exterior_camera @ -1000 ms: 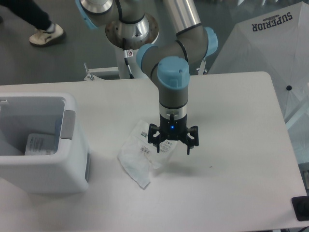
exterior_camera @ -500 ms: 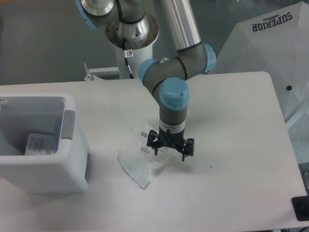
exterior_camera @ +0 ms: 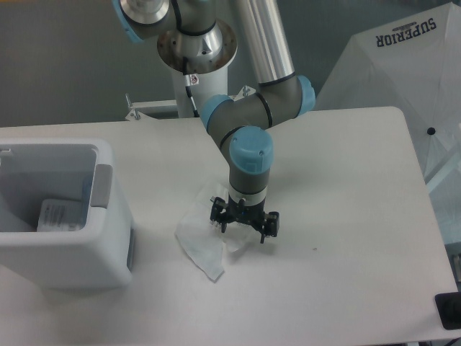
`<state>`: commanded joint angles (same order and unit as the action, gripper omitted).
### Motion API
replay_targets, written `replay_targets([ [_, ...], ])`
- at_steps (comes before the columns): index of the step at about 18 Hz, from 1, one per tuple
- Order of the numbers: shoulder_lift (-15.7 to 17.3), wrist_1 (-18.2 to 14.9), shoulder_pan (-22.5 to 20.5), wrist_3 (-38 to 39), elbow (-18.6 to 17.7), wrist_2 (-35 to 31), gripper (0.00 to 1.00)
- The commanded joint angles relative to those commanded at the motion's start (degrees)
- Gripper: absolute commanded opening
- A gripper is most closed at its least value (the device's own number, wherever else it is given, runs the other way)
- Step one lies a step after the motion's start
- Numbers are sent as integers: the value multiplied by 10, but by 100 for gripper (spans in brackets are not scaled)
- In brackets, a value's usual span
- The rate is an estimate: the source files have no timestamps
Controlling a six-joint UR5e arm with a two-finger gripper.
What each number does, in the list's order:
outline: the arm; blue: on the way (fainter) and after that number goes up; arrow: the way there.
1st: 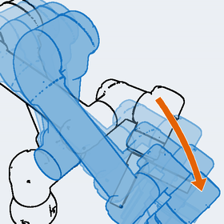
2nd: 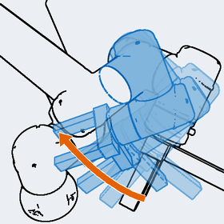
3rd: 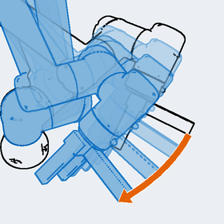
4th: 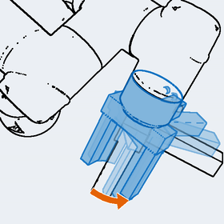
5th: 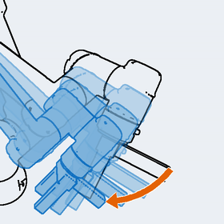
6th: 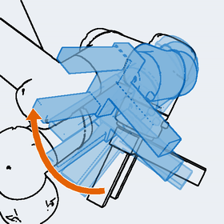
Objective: Place the trash in the trash can
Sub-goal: 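Lower the gripper and pinch the wrapper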
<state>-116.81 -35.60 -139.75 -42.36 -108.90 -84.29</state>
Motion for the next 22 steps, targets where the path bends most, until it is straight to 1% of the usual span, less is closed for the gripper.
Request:
replay_targets([
  [1,0,-1,2,1,0,0,87],
  [3,-1,0,4,1,-3,0,69],
  [5,-1,-1,5,2,-4,0,53],
  [6,0,-1,5,2,-4,0,43],
  [7,1,-1,5,3,-4,0,35],
  [8,2,-1,5,3,-4,1,32],
  [10,5,-2,5,3,-4,2,20],
  [11,5,-3,5,3,-4,2,18],
  [15,16,-7,0,3,-14,5,15],
  [16,26,-7,0,3,-14,5,15],
  [18,58,-16,-4,4,-13,9,15],
  [20,86,-30,-14,8,-10,34,15],
  [22,111,-30,-27,35,2,67,15],
])
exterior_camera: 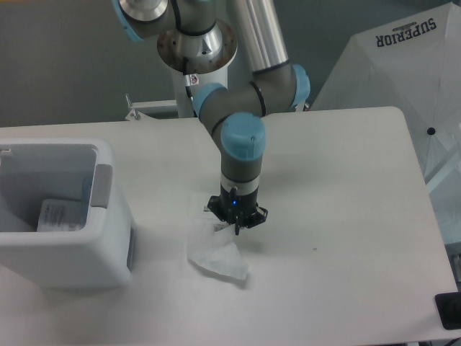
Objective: Place the trash in the trash can
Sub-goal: 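Lower the gripper and pinch the wrapper, then lift the wrapper and carry it over the trash bin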
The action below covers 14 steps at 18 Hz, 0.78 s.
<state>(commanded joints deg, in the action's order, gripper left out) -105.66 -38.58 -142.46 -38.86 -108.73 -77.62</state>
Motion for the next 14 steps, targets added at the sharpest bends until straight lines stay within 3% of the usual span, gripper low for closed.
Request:
replay_targets([
  [5,57,3,-13,71,58,69,15],
  [10,101,4,-18,127,154,125,15],
  [14,130,5,-14,150,193,195,15],
])
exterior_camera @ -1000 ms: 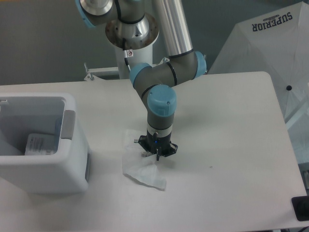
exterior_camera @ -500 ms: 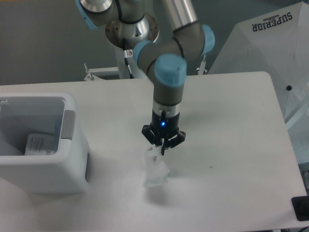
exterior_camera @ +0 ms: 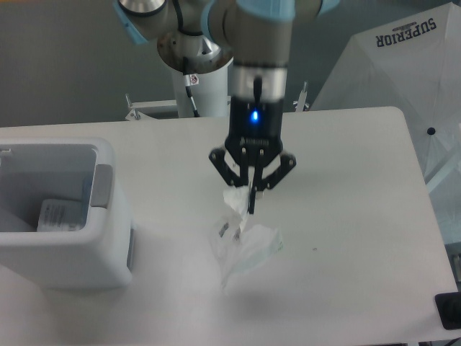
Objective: Place the trash in the trash can
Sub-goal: 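Lift the wrapper and carry it over the trash bin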
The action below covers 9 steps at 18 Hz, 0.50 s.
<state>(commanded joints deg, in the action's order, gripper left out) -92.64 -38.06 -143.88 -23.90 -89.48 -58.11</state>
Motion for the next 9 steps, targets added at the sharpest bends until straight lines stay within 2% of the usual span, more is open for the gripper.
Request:
replay_targets([
  [4,22,1,24,-1,17,57,16],
  [9,19,1,90,-21,20,59,16],
])
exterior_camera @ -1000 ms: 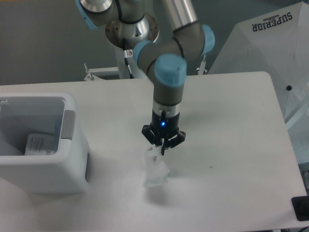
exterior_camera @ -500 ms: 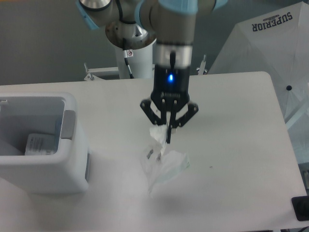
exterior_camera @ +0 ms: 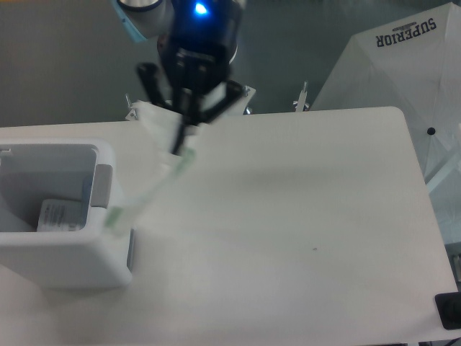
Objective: Place the trash in the trash can
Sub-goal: 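Lift the wrapper and carry it over the trash bin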
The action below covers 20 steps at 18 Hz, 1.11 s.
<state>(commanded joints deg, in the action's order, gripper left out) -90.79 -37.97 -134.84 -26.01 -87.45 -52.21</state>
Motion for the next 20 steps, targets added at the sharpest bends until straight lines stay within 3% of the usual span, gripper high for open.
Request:
replay_targets([
  [7,2,-1,54,-86,-41,-1,16],
  [12,5,0,91,-72,-81,-1,16],
  [20,3,1,113,21,-98,-1,16],
])
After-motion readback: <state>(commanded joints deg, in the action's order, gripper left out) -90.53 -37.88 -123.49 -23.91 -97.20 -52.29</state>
